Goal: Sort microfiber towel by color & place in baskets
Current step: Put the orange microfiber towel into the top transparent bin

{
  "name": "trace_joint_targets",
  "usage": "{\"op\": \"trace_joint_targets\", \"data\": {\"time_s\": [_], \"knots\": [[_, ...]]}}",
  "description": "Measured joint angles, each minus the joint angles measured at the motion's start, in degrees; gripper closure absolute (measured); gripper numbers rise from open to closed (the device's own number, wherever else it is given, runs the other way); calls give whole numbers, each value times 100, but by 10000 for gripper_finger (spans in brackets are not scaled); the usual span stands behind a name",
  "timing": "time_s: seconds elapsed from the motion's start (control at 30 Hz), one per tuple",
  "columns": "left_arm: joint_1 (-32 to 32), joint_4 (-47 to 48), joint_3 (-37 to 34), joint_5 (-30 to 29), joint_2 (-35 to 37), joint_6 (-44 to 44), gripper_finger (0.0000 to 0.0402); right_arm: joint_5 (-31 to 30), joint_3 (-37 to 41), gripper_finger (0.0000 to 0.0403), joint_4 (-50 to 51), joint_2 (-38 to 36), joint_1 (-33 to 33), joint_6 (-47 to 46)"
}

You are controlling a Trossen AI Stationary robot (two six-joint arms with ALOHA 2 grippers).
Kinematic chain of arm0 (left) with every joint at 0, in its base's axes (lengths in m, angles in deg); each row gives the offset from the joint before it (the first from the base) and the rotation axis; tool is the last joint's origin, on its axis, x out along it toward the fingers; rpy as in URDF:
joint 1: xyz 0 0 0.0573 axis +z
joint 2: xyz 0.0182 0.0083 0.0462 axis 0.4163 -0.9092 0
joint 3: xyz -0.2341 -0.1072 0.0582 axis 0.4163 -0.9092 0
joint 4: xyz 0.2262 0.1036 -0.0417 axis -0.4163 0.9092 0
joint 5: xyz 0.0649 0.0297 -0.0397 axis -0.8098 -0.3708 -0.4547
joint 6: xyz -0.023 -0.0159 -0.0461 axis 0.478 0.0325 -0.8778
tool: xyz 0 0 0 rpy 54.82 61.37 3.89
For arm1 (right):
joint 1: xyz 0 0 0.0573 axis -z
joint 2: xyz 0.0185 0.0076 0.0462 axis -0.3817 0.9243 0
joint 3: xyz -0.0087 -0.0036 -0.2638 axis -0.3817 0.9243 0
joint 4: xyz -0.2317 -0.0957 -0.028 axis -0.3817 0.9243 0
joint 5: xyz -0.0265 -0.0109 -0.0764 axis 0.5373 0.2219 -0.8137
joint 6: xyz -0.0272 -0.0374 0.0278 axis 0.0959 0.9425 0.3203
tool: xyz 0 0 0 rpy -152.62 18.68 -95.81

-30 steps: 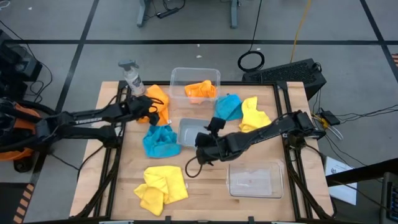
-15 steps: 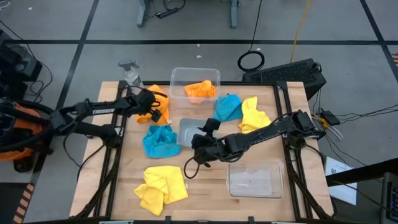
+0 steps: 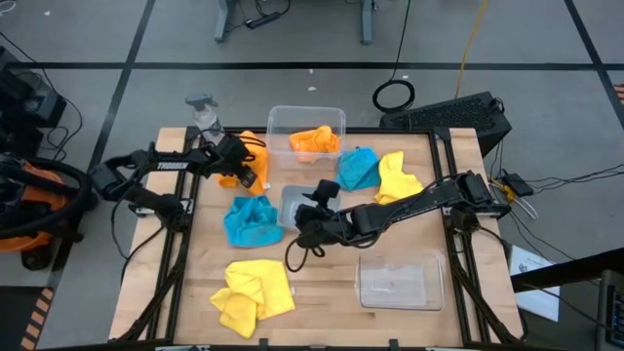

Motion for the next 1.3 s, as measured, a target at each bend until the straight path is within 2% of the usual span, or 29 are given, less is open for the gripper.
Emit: {"op": "trace_joint_targets", "data": {"time_s": [0.13, 0.2, 0.43, 0.8, 1.07, 1.3], "knots": [[-2, 231, 65, -64, 96, 8, 363, 0, 0, 170, -100, 0, 0, 68], [-2, 427, 156, -78, 158, 8, 385, 0, 0, 170, -108, 0, 0, 75], [-363, 919, 292, -118, 717, -43, 372, 0, 0, 170, -107, 0, 57, 31], [-1163, 1341, 313, -361, 2565, -52, 379, 51, 112, 170, -539, -4, 442, 330], [-1838, 1564, 317, -333, 3573, 91, 380, 1731, 444, 170, -2074, -4, 690, 928], [-2723, 1686, 323, 126, 3863, 663, 381, 1981, 487, 165, -2870, -4, 752, 1461]]}}
